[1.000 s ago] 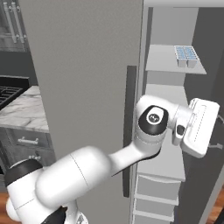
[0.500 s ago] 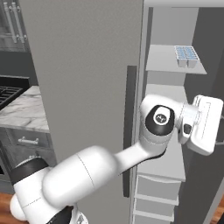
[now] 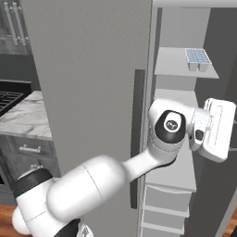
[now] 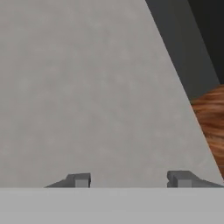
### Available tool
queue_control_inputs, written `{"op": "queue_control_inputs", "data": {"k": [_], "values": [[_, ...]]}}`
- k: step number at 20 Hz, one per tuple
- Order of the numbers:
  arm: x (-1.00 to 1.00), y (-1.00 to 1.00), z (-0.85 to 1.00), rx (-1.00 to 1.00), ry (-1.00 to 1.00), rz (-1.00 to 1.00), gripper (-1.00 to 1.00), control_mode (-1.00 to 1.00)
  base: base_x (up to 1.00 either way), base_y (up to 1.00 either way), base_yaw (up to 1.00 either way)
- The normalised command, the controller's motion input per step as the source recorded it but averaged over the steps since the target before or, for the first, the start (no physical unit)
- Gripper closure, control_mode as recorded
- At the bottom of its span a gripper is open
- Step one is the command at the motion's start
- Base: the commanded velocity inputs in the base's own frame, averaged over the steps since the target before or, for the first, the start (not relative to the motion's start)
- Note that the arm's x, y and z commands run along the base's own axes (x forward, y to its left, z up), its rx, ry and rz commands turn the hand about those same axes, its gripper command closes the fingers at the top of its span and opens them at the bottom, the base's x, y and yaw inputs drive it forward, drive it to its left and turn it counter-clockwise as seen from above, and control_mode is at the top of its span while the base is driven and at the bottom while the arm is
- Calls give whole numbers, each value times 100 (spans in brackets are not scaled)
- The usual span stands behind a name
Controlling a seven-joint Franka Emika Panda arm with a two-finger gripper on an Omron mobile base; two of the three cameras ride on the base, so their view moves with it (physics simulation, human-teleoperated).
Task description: Open the freezer door, pick up the ice cube tray from the freezer, and place it on the dining counter.
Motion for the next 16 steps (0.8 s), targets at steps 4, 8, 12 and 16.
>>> {"op": "queue_control_inputs", "data": {"k": [4,8,12,16], "values": [[-42,53,0,0,0,7,-100,-100,0,0,0],[-39,86,0,0,1,15,-100,-100,0,0,0],[-38,85,1,0,1,18,-100,-100,0,0,0],[-32,80,11,0,11,21,-100,-100,0,0,0]]}}
